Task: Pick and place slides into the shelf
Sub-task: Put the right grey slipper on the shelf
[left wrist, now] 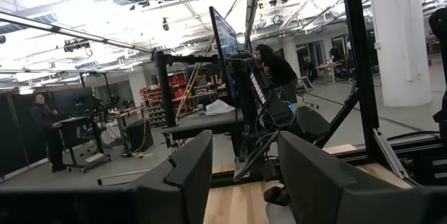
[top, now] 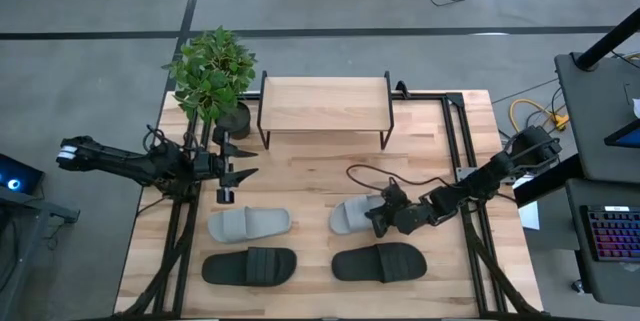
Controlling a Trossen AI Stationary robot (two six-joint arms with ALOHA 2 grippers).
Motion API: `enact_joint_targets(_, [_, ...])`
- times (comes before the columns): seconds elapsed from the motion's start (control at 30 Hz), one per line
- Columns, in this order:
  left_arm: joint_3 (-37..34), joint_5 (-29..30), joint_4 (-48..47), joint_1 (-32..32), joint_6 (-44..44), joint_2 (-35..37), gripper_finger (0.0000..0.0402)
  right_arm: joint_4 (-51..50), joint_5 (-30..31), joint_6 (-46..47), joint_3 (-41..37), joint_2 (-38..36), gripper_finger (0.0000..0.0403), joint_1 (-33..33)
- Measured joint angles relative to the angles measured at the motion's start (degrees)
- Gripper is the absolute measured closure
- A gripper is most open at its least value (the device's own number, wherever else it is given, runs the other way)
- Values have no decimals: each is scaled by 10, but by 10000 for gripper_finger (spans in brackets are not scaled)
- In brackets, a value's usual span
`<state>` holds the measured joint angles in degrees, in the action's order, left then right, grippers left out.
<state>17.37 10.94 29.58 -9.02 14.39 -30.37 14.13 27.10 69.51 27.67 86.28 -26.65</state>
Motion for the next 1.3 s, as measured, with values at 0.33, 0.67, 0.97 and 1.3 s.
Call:
enact_joint_targets(0.33, [0, 0, 0, 0, 0, 0, 253, 18, 0, -26, 1, 0, 393, 0])
enact_joint_targets(0.67, [0, 0, 0, 0, 0, 0, 253, 28, 10, -147, 46, -32, 394, 8])
enact_joint_targets(0.97, [0, 0, 0, 0, 0, -2, 253, 22, 14, -299, 98, -60, 394, 27])
enact_joint_targets(1.3, [0, 0, 0, 0, 0, -4, 253, -83, 15, -444, 196, -79, 394, 58])
